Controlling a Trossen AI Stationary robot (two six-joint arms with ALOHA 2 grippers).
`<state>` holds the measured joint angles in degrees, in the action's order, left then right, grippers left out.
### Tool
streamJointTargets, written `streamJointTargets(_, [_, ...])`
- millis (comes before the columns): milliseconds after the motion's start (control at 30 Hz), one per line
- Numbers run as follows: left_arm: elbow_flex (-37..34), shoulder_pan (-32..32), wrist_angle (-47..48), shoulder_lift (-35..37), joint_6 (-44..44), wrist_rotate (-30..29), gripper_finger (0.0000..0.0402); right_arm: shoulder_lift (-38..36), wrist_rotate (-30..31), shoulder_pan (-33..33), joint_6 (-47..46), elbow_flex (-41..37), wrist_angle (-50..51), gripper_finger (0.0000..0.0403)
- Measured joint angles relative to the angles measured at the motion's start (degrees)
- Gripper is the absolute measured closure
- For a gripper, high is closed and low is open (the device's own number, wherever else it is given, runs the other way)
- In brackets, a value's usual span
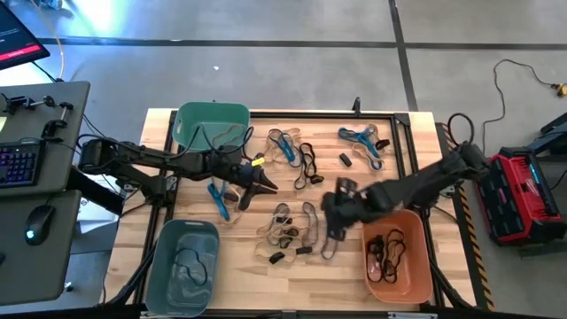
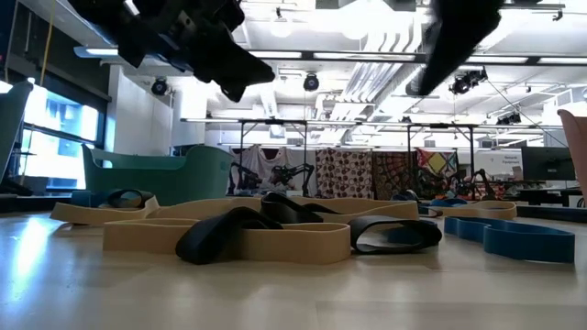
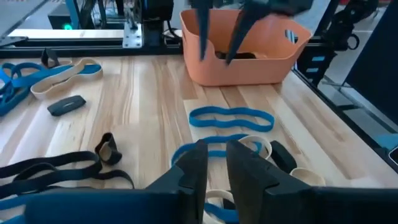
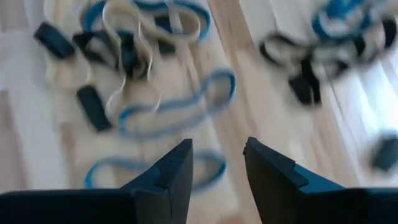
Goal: Sort rubber bands into baskets
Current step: Put the black rubber band into the orange bin
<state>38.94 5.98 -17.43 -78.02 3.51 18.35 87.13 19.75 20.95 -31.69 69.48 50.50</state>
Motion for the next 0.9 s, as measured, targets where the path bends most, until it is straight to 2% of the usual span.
streamJointTargets(200, [0.0, 0.0, -0.1, 0.0, -0.3, 0.0, 0.0362, 0.0, -5.7, -11.3, 13.9, -9.1, -17.4, 0.027])
streamJointTargets(433, [0.0, 0.0, -0.1, 0.0, -0.3, -0.2, 0.0362, 0.0, -7.0, -22.7, 20.2, -16.2, -24.0, 0.0269])
streamJointTargets(500, [0.0, 0.0, -0.1, 0.0, -0.3, -0.2, 0.0362, 0.0, -9.0, -25.2, 21.2, -17.9, -26.0, 0.0269])
streamJointTargets(667, [0.0, 0.0, 0.0, 0.0, -0.3, -0.7, 0.0362, 0.0, -12.7, -29.2, 24.0, -21.1, -31.4, 0.0269])
streamJointTargets(900, [0.0, -0.2, 0.1, 0.0, -0.3, -0.9, 0.0362, 0.0, -16.4, -31.1, 24.7, -22.9, -34.7, 0.0269])
